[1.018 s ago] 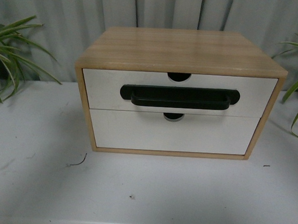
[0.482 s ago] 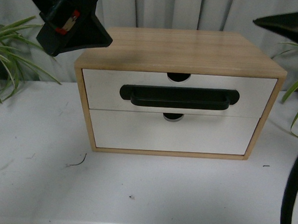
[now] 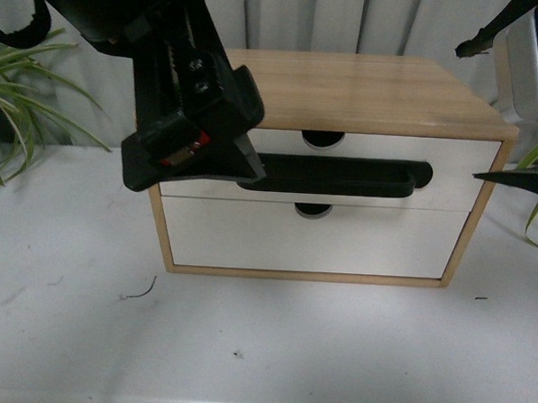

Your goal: Pull drawer

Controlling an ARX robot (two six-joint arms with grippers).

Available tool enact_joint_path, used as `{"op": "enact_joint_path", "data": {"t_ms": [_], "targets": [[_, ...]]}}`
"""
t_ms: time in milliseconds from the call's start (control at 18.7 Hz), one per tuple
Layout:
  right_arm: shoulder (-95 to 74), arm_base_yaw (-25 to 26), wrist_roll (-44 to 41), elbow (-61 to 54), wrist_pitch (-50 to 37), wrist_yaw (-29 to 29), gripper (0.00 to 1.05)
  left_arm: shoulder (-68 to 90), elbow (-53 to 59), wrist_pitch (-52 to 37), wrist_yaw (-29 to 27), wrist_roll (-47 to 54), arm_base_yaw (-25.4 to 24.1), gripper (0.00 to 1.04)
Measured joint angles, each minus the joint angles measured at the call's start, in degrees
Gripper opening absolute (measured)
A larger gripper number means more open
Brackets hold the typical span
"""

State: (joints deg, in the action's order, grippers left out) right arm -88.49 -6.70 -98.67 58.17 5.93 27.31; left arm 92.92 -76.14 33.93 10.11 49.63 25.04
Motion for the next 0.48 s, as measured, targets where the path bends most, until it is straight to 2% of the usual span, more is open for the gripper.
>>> {"op": "enact_joint_path", "data": {"t_ms": [268, 482], "targets": [[-0.1, -1.3, -0.6, 0.0, 4.1, 0.2, 0.98, 3.3, 0.1, -3.8, 1.4, -0.4, 2.1, 0.98], [-1.6, -2.0, 3.3, 1.4, 8.9, 0.0, 0.98, 6.0, 0.2, -6.0, 2.3, -1.6, 3.1, 0.98]]}}
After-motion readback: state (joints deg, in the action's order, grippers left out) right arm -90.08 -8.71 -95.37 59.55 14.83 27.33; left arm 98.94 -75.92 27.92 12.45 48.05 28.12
